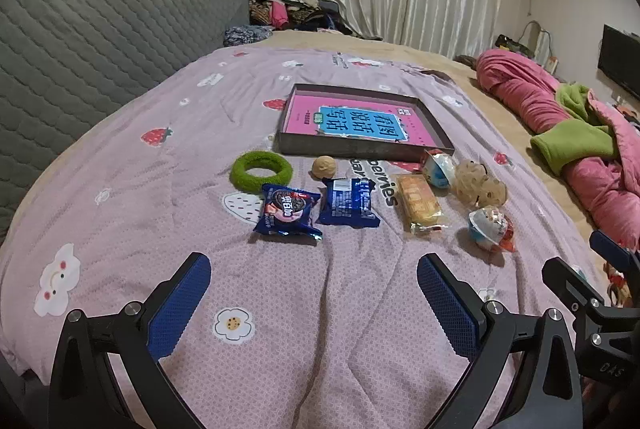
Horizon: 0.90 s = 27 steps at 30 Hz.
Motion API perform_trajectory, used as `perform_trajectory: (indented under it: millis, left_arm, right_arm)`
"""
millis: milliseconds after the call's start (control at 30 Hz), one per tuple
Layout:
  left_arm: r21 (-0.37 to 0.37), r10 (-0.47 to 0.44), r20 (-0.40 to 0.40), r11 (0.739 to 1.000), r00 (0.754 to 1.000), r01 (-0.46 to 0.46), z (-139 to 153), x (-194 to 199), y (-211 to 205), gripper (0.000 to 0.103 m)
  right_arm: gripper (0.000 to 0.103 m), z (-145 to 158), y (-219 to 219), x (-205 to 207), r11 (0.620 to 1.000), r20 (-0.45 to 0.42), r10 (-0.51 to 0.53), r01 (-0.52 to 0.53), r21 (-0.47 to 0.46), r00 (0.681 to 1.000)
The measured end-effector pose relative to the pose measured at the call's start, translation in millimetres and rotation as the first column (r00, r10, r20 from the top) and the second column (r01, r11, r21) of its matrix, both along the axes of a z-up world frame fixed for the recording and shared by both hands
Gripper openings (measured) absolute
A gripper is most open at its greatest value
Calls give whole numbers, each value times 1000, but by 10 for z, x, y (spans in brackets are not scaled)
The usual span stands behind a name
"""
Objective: Organize objects
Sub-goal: 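Move both tools toward the snacks in front of the tray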
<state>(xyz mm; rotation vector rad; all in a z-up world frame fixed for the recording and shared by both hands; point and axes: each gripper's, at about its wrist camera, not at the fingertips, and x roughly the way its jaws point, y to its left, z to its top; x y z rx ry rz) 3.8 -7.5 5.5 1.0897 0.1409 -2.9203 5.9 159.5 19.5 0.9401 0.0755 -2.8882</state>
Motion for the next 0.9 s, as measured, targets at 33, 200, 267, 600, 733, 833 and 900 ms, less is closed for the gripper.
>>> perform_trajectory:
  millis: [33,200,267,600,733,833,900]
  left_arm:
    - [1,0,0,1000,1000,0,-4,-1,0,103]
    - [-10,7,2,1000,1000,-7,-6,-13,6,103]
    - [-5,3,1,1000,1000,-3,-6,-9,8,103]
    - [37,-13,-1,999,1000,13,47,45,-6,103]
    - [33,-13,-14,999,1000,13,107,89,5,103]
    - [30,-16,-25,999,1000,17,167,104,5,103]
    - [31,-14,-28,999,1000,15,212,96,9,103]
  right_arm:
    - [103,-3,0,1,1000,1,-1,1,-2,1000]
    - [103,8,22,3,1000,-3,-4,4,-15,1000]
    - [103,19,24,8,1000,-4,-4,4,-19,1000]
    - [103,126,18,73,999,-31,17,-18,-32,999]
    - [103,191,18,88,999,-43,21,-22,-30,999]
    - [103,263,19,84,999,-56,30,-31,-19,998]
    - [103,318,17,83,1000,-74,26,-27,-11,997]
